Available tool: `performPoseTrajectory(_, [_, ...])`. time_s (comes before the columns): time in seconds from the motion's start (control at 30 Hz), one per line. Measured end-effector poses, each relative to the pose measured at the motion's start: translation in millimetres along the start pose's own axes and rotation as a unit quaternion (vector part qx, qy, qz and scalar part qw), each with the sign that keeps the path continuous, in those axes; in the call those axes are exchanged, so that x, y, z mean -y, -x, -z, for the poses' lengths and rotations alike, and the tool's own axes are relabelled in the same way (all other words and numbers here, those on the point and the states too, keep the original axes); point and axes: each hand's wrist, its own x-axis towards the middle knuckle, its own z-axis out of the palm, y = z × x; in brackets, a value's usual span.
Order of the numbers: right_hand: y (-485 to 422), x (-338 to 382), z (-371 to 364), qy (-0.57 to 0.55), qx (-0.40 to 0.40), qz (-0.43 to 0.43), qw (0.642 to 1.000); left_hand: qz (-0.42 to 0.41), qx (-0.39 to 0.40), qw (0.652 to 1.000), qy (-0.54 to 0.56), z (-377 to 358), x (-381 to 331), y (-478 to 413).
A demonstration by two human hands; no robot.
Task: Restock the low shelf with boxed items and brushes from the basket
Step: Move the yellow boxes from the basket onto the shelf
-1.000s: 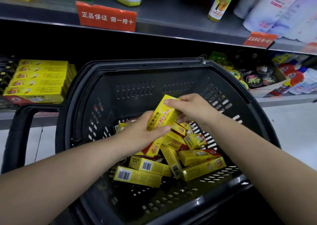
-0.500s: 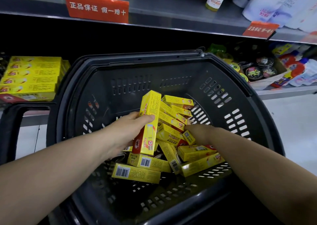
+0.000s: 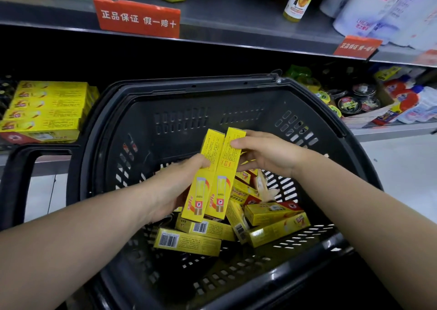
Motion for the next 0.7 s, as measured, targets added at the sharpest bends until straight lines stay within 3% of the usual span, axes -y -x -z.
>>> performPoseTrajectory(0.13, [-2, -2, -10, -0.015, -0.006, 0.010, 1.000, -0.032, 0.055, 0.997, -0.031, -1, 0, 7])
performPoseTrajectory(0.2, [-2, -6, -7, -0.006, 0.002, 0.005, 1.000, -0.051, 0.040, 0.996, -0.053, 1, 2, 7])
performPoseTrajectory(0.27, [2, -10, 4, 0.078, 0.041, -0.036, 0.995, -0.047, 0.014, 0.997, -0.053, 2, 3, 5])
performPoseTrajectory(0.3, [4, -14, 11, 0.182, 0.065, -0.072, 0.978, -0.040, 0.004, 0.998, -0.054, 4, 4, 4])
performPoseTrajectory(0.33, [5, -21, 17, 0.312, 0.092, -0.119, 0.938, -0.033, -0.002, 0.998, -0.059, 5, 4, 3])
performPoseTrajectory(0.4, [6, -40, 29, 0.531, 0.161, -0.231, 0.799, -0.029, -0.004, 0.997, -0.070, 5, 4, 3])
performPoseTrajectory(0.47, [5, -61, 34, 0.629, 0.209, -0.301, 0.686, -0.029, 0.000, 0.997, -0.069, 5, 4, 3])
performPoseTrajectory(0.53, [5, -72, 35, 0.657, 0.205, -0.305, 0.658, -0.024, 0.003, 0.997, -0.068, 5, 3, 4])
performPoseTrajectory(0.7, [-2, -78, 31, 0.637, 0.233, -0.297, 0.672, -0.017, 0.013, 0.998, -0.064, 6, 3, 3])
